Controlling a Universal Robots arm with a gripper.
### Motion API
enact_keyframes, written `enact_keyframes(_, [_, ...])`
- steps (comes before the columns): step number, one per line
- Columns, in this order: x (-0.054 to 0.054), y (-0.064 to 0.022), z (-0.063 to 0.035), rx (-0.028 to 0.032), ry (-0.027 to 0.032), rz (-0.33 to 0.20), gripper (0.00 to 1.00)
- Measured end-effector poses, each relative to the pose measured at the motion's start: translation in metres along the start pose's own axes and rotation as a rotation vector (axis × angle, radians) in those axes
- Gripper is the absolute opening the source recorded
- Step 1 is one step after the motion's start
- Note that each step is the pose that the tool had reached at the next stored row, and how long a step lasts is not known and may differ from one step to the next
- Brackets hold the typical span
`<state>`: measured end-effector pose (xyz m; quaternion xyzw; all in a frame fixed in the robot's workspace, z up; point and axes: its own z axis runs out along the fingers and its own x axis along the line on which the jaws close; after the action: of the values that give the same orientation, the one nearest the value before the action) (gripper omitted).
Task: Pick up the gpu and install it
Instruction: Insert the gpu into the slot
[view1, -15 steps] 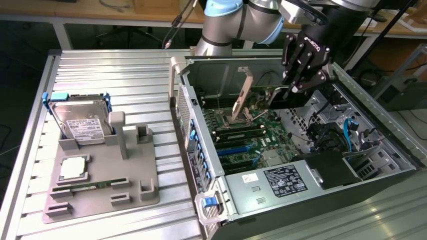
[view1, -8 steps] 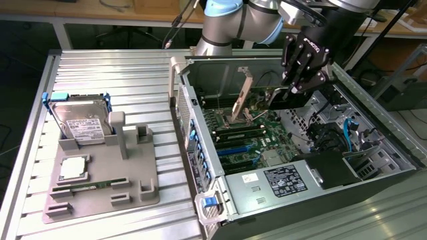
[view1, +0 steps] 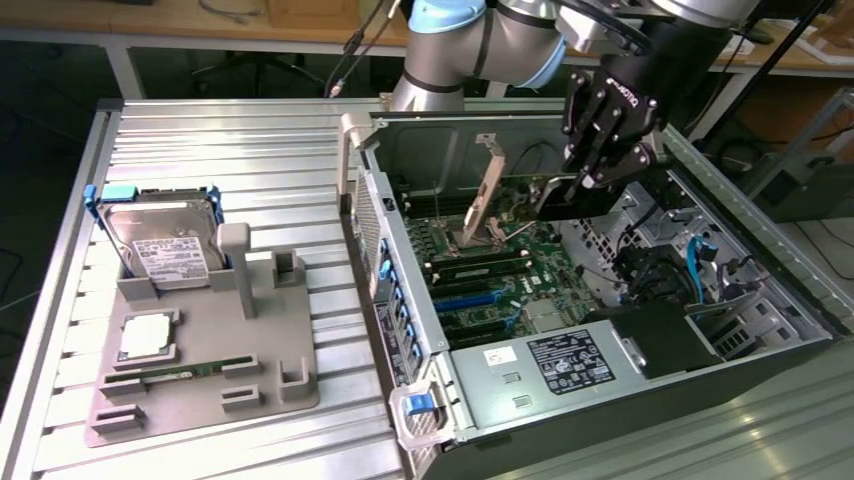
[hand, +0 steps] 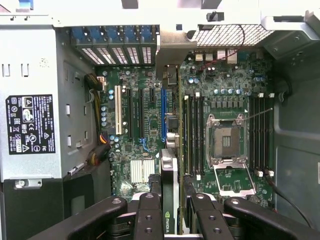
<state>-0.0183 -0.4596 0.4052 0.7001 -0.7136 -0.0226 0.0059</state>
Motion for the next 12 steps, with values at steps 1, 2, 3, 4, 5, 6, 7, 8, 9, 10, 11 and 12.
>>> enact_keyframes(1, [0.0, 0.0, 0.0002, 0.0001, 0.0, 0.0, 0.27])
enact_keyframes(2, [0.0, 0.0, 0.0004, 0.0002, 0.0, 0.0, 0.27])
enact_keyframes(3, [0.0, -0.0001, 0.0006, 0.0003, 0.0, 0.0, 0.27])
enact_keyframes(4, [0.0, 0.0, 0.0008, 0.0003, 0.0, 0.0, 0.27])
enact_keyframes(5, [0.0, 0.0, 0.0011, 0.0005, 0.0, 0.0, 0.27])
enact_keyframes(6, [0.0, 0.0, 0.0014, 0.0006, 0.0, 0.0, 0.27])
enact_keyframes(7, [0.0, -0.0001, 0.0016, 0.0007, 0.0, 0.0, 0.27])
enact_keyframes(8, [0.0001, -0.0001, 0.0019, 0.0008, -0.0001, 0.0, 0.27])
enact_keyframes(9, [0.0001, -0.0001, 0.0019, 0.0008, 0.0, 0.0, 0.27])
enact_keyframes(10, [0.0001, -0.0001, 0.0019, 0.0008, 0.0, 0.0, 0.27])
enact_keyframes(11, [0.0001, -0.0001, 0.0019, 0.0008, 0.0001, 0.0, 0.27])
enact_keyframes(12, [0.0001, -0.0001, 0.0019, 0.0008, 0.0, 0.0, 0.27])
